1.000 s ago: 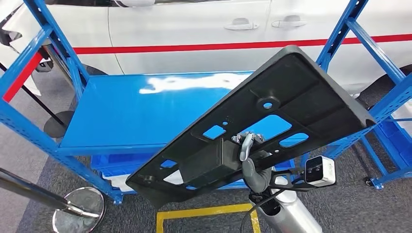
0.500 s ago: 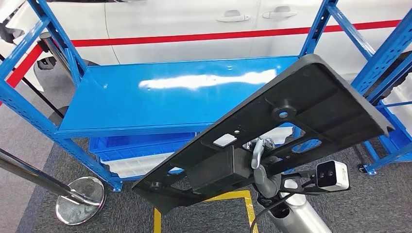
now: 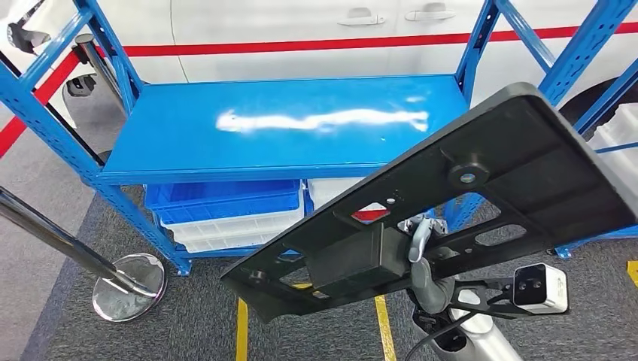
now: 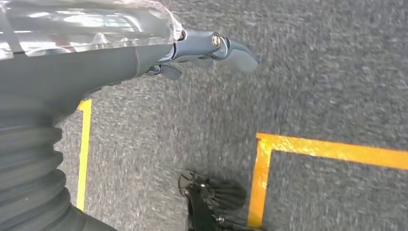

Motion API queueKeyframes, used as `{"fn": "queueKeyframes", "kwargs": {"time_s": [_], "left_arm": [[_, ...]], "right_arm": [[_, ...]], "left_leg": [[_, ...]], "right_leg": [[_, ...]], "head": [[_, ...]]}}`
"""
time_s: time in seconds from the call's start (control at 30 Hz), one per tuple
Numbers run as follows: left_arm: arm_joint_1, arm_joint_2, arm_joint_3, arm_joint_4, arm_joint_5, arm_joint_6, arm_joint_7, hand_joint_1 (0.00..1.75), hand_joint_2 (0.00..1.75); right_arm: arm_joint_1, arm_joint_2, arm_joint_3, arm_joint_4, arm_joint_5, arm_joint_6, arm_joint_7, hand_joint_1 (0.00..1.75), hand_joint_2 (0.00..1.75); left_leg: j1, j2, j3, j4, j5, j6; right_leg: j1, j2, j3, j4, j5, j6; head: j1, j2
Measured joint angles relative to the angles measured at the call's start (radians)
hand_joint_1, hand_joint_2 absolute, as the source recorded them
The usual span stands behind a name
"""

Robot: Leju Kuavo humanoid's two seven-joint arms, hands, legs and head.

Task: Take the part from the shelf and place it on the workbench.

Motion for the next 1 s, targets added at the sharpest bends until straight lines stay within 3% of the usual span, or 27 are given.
{"fn": "queueKeyframes", "kwargs": {"time_s": [0.07, 0.1, 0.13, 0.17, 0.2, 0.23, 0.27, 0.3, 0.33, 0.37, 0.4, 0.47, 0.5, 0.53, 0.63, 0.67, 0.7, 0.77, 0.8, 0.83, 0.9, 0.93, 1.0], "left_arm": [[-0.001, 0.004, -0.002, 0.000, -0.003, 0.001, -0.002, 0.00, 1.75], [0.000, 0.006, -0.004, 0.000, -0.004, 0.002, -0.002, 0.00, 1.75], [0.000, 0.007, -0.005, 0.000, -0.004, 0.004, -0.002, 0.00, 1.75], [0.000, 0.007, -0.006, 0.000, -0.004, 0.006, -0.002, 0.00, 1.75], [0.000, 0.008, -0.007, 0.000, -0.004, 0.008, 0.000, 0.00, 1.75], [0.001, 0.008, -0.007, 0.000, -0.005, 0.010, 0.001, 0.00, 1.75], [0.001, 0.009, -0.007, 0.000, -0.005, 0.012, 0.003, 0.00, 1.75], [0.001, 0.012, -0.007, -0.001, -0.005, 0.013, 0.004, 0.00, 1.75], [0.002, 0.014, -0.007, -0.001, -0.005, 0.014, 0.005, 0.00, 1.75], [0.002, 0.017, -0.007, -0.001, -0.006, 0.014, 0.006, 0.00, 1.75], [0.003, 0.020, -0.007, -0.002, -0.006, 0.015, 0.006, 0.00, 1.75], [0.005, 0.023, -0.007, -0.002, -0.006, 0.017, 0.007, 0.00, 1.75], [0.007, 0.024, -0.007, -0.002, -0.005, 0.018, 0.010, 0.00, 1.75], [0.009, 0.026, -0.007, -0.002, -0.004, 0.021, 0.012, 0.00, 1.75], [0.011, 0.027, -0.007, -0.002, -0.003, 0.028, 0.018, 0.00, 1.75], [0.010, 0.028, -0.007, -0.002, -0.004, 0.028, 0.018, 0.00, 1.75], [0.010, 0.028, -0.007, -0.002, -0.007, 0.025, 0.018, 0.00, 1.75], [0.010, 0.028, -0.009, -0.002, -0.016, 0.019, 0.016, 0.00, 1.75], [0.009, 0.029, -0.012, -0.002, -0.020, 0.016, 0.015, 0.00, 1.75], [0.007, 0.029, -0.016, -0.002, -0.023, 0.013, 0.014, 0.00, 1.75], [0.002, 0.029, -0.021, -0.002, -0.025, 0.009, 0.016, 0.00, 1.75], [0.000, 0.028, -0.022, -0.002, -0.025, 0.009, 0.017, 0.00, 1.75], [-0.001, 0.025, -0.023, -0.002, -0.025, 0.008, 0.018, 0.00, 1.75]], "right_arm": [[0.013, -0.005, -0.008, -0.011, 0.011, 0.003, 0.000, 1.75, 1.75], [0.018, -0.006, -0.011, -0.014, 0.018, 0.004, 0.000, 1.75, 1.75], [0.023, -0.007, -0.013, -0.016, 0.024, 0.006, 0.000, 1.75, 1.75], [0.028, -0.007, -0.015, -0.017, 0.029, 0.007, 0.000, 1.75, 1.75], [0.033, -0.007, -0.017, -0.019, 0.032, 0.008, 0.000, 1.75, 1.75], [0.035, -0.007, -0.020, -0.020, 0.035, 0.008, 0.000, 1.75, 1.75], [0.037, -0.007, -0.023, -0.022, 0.036, 0.007, 0.000, 1.75, 1.75], [0.037, -0.007, -0.026, -0.024, 0.037, 0.007, 0.000, 1.75, 1.75], [0.038, -0.007, -0.028, -0.026, 0.037, 0.006, 0.000, 1.75, 1.75], [0.039, -0.007, -0.030, -0.029, 0.037, 0.006, 0.000, 1.75, 1.75], [0.040, -0.007, -0.032, -0.032, 0.037, 0.006, 0.000, 1.75, 1.75], [0.041, -0.008, -0.034, -0.035, 0.038, 0.007, 0.000, 1.75, 1.75], [0.041, -0.008, -0.035, -0.035, 0.038, 0.008, 0.000, 1.75, 1.75], [0.040, -0.008, -0.035, -0.036, 0.039, 0.009, 0.000, 1.75, 1.75], [0.040, -0.009, -0.037, -0.036, 0.040, 0.007, 0.000, 1.75, 1.75], [0.040, -0.010, -0.037, -0.036, 0.039, 0.002, 0.000, 1.75, 1.75], [0.040, -0.013, -0.039, -0.035, 0.037, -0.003, 0.000, 1.75, 1.75], [0.042, -0.021, -0.047, -0.035, 0.039, -0.012, 0.000, 1.75, 1.75], [0.044, -0.027, -0.054, -0.037, 0.043, -0.013, 0.000, 1.75, 1.75], [0.047, -0.031, -0.062, -0.040, 0.049, -0.011, 0.000, 1.75, 1.75], [0.054, -0.037, -0.076, -0.045, 0.063, -0.003, 0.000, 1.75, 1.75], [0.056, -0.039, -0.081, -0.047, 0.070, 0.002, 0.000, 1.75, 1.75], [0.058, -0.040, -0.087, -0.048, 0.085, 0.007, 0.000, 1.75, 1.75]], "left_leg": [[0.005, 0.004, -0.023, -0.009, 0.031, 0.004], [0.006, 0.005, -0.040, -0.008, 0.044, 0.005], [0.007, 0.005, -0.058, -0.004, 0.056, 0.002], [0.009, 0.005, -0.077, 0.001, 0.067, -0.001], [0.012, 0.006, -0.097, 0.007, 0.077, -0.005], [0.017, 0.006, -0.118, 0.017, 0.085, -0.010], [0.022, 0.006, -0.138, 0.029, 0.093, -0.016], [0.025, 0.005, -0.158, 0.042, 0.098, -0.023], [0.027, 0.004, -0.173, 0.054, 0.103, -0.030], [0.027, 0.003, -0.182, 0.064, 0.109, -0.037], [0.027, 0.002, -0.187, 0.068, 0.116, -0.044], [0.030, 0.000, -0.191, 0.070, 0.128, -0.058], [0.032, -0.001, -0.197, 0.077, 0.116, -0.064], [0.034, -0.002, -0.208, 0.101, 0.085, -0.068], [0.037, -0.002, -0.253, 0.274, -0.061, -0.075], [0.037, -0.002, -0.259, 0.331, -0.082, -0.076], [0.037, -0.002, -0.253, 0.363, -0.075, -0.075], [0.035, -0.003, -0.192, 0.326, -0.018, -0.064], [0.032, -0.003, -0.137, 0.263, -0.001, -0.055], [0.028, -0.003, -0.075, 0.180, -0.008, -0.046], [0.018, -0.003, 0.010, 0.056, -0.043, -0.037], [0.015, -0.002, 0.024, 0.026, -0.051, -0.034], [0.014, 0.001, 0.017, 0.012, -0.033, -0.024]], "right_leg": [[-0.006, 0.003, -0.025, 0.078, -0.092, 0.013], [-0.012, 0.004, -0.039, 0.141, -0.143, 0.019], [-0.018, 0.003, -0.050, 0.203, -0.173, 0.025], [-0.024, 0.003, -0.051, 0.249, -0.179, 0.031], [-0.029, 0.003, -0.040, 0.267, -0.163, 0.037], [-0.035, 0.003, -0.013, 0.250, -0.133, 0.044], [-0.040, 0.003, 0.033, 0.198, -0.107, 0.052], [-0.043, 0.003, 0.085, 0.127, -0.105, 0.059], [-0.043, 0.005, 0.128, 0.065, -0.114, 0.056], [-0.043, 0.007, 0.156, 0.018, -0.129, 0.050], [-0.039, 0.009, 0.164, -0.001, -0.141, 0.039], [-0.037, 0.010, 0.152, -0.001, -0.130, 0.014], [-0.037, 0.009, 0.143, -0.001, -0.120, 0.004], [-0.037, 0.007, 0.132, -0.002, -0.108, -0.005], [-0.032, 0.006, 0.085, -0.002, -0.068, -0.017], [-0.029, 0.006, 0.068, -0.001, -0.056, -0.017], [-0.027, 0.006, 0.051, -0.001, -0.044, -0.017], [-0.021, 0.005, 0.020, -0.001, -0.022, -0.014], [-0.019, 0.005, 0.008, 0.000, -0.011, -0.012], [-0.017, 0.004, 0.001, 0.001, -0.002, -0.009], [-0.018, 0.000, -0.004, 0.000, 0.015, 0.001], [-0.020, -0.001, -0.004, -0.003, 0.024, 0.008], [-0.025, -0.001, -0.009, -0.004, 0.030, 0.021]], "head": [[0.000, 0.000], [0.000, 0.000], [0.000, 0.000], [0.000, 0.000], [0.000, 0.000], [0.000, 0.000], [0.000, 0.000], [0.000, 0.000], [0.000, 0.000], [-0.001, 0.000], [-0.002, 0.000], [-0.002, 0.000], [-0.002, 0.000], [-0.003, 0.000], [-0.003, 0.000], [-0.002, 0.000], [-0.003, 0.000], [-0.003, 0.000], [-0.003, 0.000], [-0.003, 0.000], [-0.003, 0.000], [-0.003, 0.000], [-0.002, 0.000]]}}
